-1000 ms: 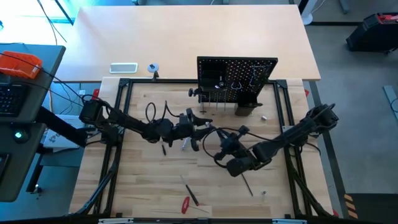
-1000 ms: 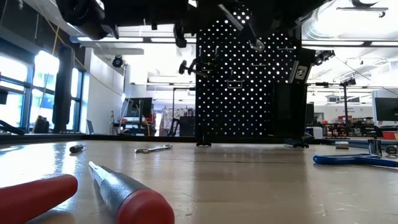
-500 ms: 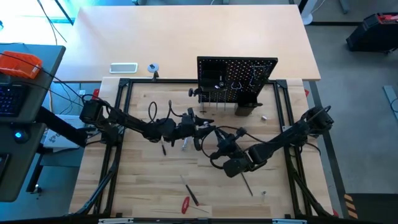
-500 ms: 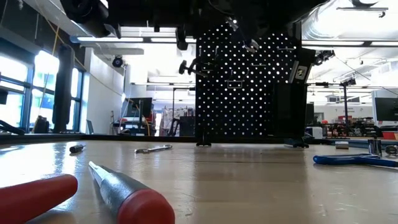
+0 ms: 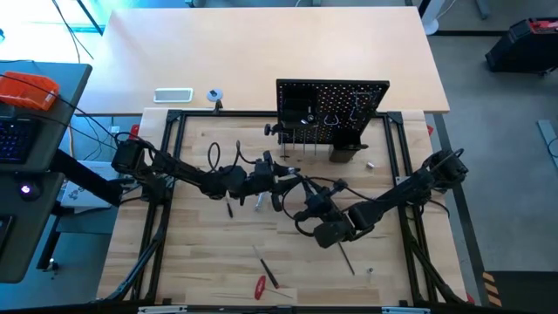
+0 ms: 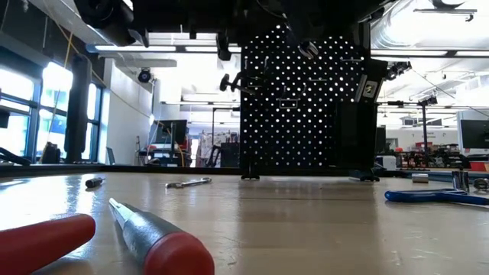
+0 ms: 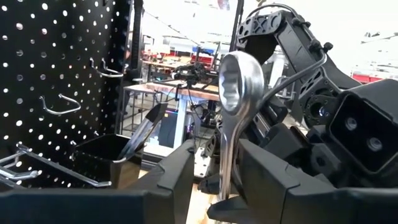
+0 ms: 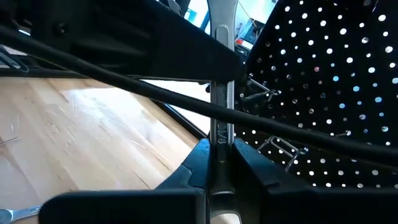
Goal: Hang tools onto peg board
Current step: Hang the silver combination wrench onto the pegboard
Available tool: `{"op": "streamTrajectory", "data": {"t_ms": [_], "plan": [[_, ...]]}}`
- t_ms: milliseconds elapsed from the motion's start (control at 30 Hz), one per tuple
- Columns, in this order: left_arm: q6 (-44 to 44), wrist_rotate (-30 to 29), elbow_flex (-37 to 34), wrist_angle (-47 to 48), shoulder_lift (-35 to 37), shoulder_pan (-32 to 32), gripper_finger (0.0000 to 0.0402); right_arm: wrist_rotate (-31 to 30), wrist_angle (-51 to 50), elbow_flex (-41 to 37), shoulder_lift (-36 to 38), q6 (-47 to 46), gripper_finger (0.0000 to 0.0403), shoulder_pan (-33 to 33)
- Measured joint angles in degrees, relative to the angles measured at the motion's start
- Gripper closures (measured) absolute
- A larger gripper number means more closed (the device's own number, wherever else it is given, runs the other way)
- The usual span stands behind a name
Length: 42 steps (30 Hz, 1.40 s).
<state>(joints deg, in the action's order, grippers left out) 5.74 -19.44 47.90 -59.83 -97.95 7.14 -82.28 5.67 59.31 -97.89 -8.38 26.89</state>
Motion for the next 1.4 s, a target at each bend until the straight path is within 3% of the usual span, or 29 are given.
{"op": "streamTrajectory", "data": {"t_ms": [533, 700, 1000, 1233, 1400], "plan": [[-1.39, 2.72, -0.02, -1.74, 0.00, -1.22, 0.0392, 1.79, 3.62, -0.02, 0.00, 2.94, 0.0372, -1.79], [-3.29, 3.98, -0.02, -1.71, 0.00, -1.52, 0.0396, 1.76, 3.63, -0.02, 0.00, 3.32, 0.0372, -1.79], [-3.89, 9.99, 0.00, -1.80, -0.04, -2.67, 0.0398, -2.13, 3.86, -0.02, 0.00, 6.32, 0.0311, 1.15], [-7.37, 13.15, -0.07, -1.81, -0.04, -2.94, 0.0398, -7.88, 3.72, -0.02, 0.04, 7.62, 0.0306, 6.32], [-8.30, 15.78, -0.07, 1.33, -0.04, -3.80, 0.0398, -7.98, 3.68, -0.02, 0.89, 8.36, 0.0305, 10.34]]}}
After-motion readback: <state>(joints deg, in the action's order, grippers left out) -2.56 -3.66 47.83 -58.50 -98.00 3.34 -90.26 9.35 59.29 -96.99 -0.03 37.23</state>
